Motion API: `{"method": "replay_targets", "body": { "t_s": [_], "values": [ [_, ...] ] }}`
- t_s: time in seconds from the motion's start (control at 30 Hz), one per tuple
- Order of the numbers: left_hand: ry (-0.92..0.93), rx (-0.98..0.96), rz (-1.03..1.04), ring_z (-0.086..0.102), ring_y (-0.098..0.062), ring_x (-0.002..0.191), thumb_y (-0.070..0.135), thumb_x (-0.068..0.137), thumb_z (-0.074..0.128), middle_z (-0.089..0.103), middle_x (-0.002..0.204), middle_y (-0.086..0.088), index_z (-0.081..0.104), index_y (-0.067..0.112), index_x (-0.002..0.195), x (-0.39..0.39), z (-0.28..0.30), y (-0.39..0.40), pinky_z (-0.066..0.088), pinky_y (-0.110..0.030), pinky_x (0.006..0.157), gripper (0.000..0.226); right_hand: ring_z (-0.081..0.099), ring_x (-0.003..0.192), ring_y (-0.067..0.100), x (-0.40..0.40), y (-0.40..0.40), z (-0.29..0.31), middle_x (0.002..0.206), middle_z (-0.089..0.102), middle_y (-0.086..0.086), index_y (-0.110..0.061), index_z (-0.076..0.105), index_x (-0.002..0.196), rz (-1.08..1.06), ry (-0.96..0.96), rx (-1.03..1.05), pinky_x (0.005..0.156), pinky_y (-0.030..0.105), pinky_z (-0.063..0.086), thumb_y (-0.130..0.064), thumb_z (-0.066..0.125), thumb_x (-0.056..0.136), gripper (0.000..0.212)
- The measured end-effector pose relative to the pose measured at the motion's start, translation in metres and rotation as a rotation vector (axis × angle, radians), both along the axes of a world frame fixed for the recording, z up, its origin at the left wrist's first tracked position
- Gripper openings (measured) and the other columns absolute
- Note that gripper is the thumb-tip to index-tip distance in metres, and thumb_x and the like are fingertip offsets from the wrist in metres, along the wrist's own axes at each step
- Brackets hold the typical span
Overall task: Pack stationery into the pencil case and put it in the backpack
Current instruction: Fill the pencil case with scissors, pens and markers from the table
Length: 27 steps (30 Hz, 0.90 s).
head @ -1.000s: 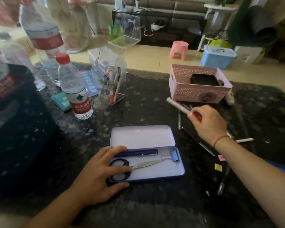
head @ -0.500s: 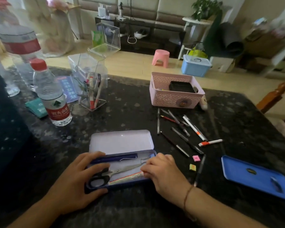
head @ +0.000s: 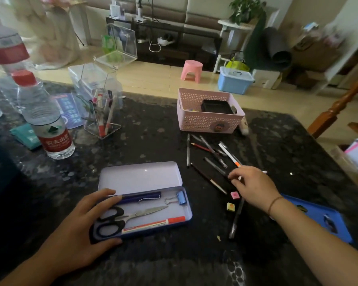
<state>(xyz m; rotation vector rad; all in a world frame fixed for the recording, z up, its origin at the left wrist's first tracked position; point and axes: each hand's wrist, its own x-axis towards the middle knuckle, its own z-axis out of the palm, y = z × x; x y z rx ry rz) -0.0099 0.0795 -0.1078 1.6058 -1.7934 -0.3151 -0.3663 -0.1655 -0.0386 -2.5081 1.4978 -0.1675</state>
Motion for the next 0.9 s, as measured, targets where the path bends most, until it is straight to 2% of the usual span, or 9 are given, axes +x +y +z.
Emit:
{"method": "replay_targets", "body": {
  "t_s": [0.1, 0.23, 0.37, 0.47, 0.53, 0.6, 0.7, 0.8, 0.9],
  "values": [
    [-0.021, -0.011, -0.013, 0.042, -0.009, 0.135, 0.065, 0.07, 0.073, 0.041, 0.147, 0.011, 0.043, 0.041, 0.143, 0.001, 0.0, -0.001, 0.033, -0.017, 0.11, 0.083, 0.056, 0.098, 0.006, -0.009, -0.003, -0.012, 0.095, 0.061, -0.017, -0.037, 0.065, 0.094, -0.006, 0.019, 0.042, 0.083, 0.031, 0.05, -0.04, 0.06, 0.087, 0.009],
    [-0.12, -0.016, -0.043, 0.043, -0.014, 0.134, 0.065, 0.076, 0.069, 0.041, 0.147, 0.011, 0.053, 0.035, 0.137, 0.002, 0.001, -0.001, 0.041, -0.027, 0.106, 0.07, 0.052, 0.095, 0.007, 0.013, 0.006, -0.025, 0.094, 0.061, -0.017, -0.036, 0.066, 0.099, 0.028, 0.043, -0.148, 0.073, 0.027, 0.045, -0.063, 0.054, 0.081, 0.035],
    [-0.197, -0.009, -0.051, 0.042, -0.015, 0.133, 0.063, 0.079, 0.068, 0.042, 0.147, 0.008, 0.061, 0.031, 0.129, 0.003, 0.001, -0.001, 0.039, -0.03, 0.106, 0.059, 0.051, 0.094, 0.01, 0.036, 0.011, -0.036, 0.096, 0.062, -0.014, -0.034, 0.069, 0.103, 0.004, 0.115, -0.22, 0.066, 0.025, 0.039, -0.054, 0.053, 0.088, 0.029],
    [-0.202, -0.007, -0.06, 0.043, -0.016, 0.132, 0.061, 0.08, 0.068, 0.042, 0.147, 0.007, 0.062, 0.031, 0.128, 0.003, 0.001, -0.001, 0.037, -0.029, 0.108, 0.056, 0.055, 0.093, 0.015, 0.043, 0.016, -0.028, 0.093, 0.065, -0.011, -0.031, 0.071, 0.097, -0.04, -0.011, -0.221, 0.065, 0.028, 0.039, -0.044, 0.057, 0.089, 0.021],
    [-0.214, 0.004, -0.054, 0.042, -0.016, 0.132, 0.062, 0.08, 0.068, 0.041, 0.147, 0.008, 0.061, 0.031, 0.128, 0.003, 0.001, -0.002, 0.038, -0.031, 0.108, 0.057, 0.058, 0.088, 0.019, 0.052, 0.03, -0.018, 0.09, 0.068, -0.007, -0.027, 0.072, 0.091, 0.094, -0.194, -0.246, 0.069, 0.03, 0.044, -0.037, 0.064, 0.086, 0.014],
    [-0.218, 0.016, -0.054, 0.042, -0.016, 0.132, 0.062, 0.08, 0.068, 0.041, 0.147, 0.008, 0.059, 0.032, 0.129, 0.003, 0.0, -0.002, 0.039, -0.033, 0.108, 0.058, 0.057, 0.083, 0.016, 0.069, 0.054, -0.005, 0.09, 0.067, -0.008, -0.026, 0.071, 0.089, 0.339, -0.245, -0.222, 0.069, 0.032, 0.048, -0.035, 0.066, 0.084, 0.012],
    [-0.223, 0.024, -0.054, 0.04, -0.015, 0.134, 0.062, 0.08, 0.068, 0.04, 0.148, 0.009, 0.057, 0.034, 0.132, 0.003, 0.0, -0.003, 0.041, -0.037, 0.107, 0.06, 0.056, 0.082, 0.017, 0.095, 0.08, 0.001, 0.094, 0.068, -0.007, -0.027, 0.072, 0.093, 0.578, -0.123, -0.198, 0.065, 0.032, 0.048, -0.039, 0.062, 0.086, 0.017],
    [-0.217, 0.02, -0.05, 0.039, -0.013, 0.135, 0.062, 0.079, 0.068, 0.039, 0.148, 0.01, 0.054, 0.035, 0.133, 0.003, 0.001, -0.002, 0.042, -0.038, 0.107, 0.062, 0.054, 0.094, 0.017, 0.11, 0.088, -0.003, 0.107, 0.063, -0.007, -0.029, 0.067, 0.107, 0.626, 0.058, -0.154, 0.075, 0.032, 0.045, -0.042, 0.052, 0.092, 0.025],
    [-0.215, 0.027, -0.05, 0.039, -0.014, 0.134, 0.062, 0.079, 0.069, 0.039, 0.148, 0.01, 0.053, 0.035, 0.133, 0.002, 0.001, -0.002, 0.044, -0.041, 0.105, 0.063, 0.053, 0.098, 0.018, 0.112, 0.09, -0.006, 0.108, 0.059, -0.005, -0.028, 0.064, 0.11, 0.641, 0.151, -0.14, 0.081, 0.033, 0.044, -0.042, 0.045, 0.095, 0.028]
  ]
}}
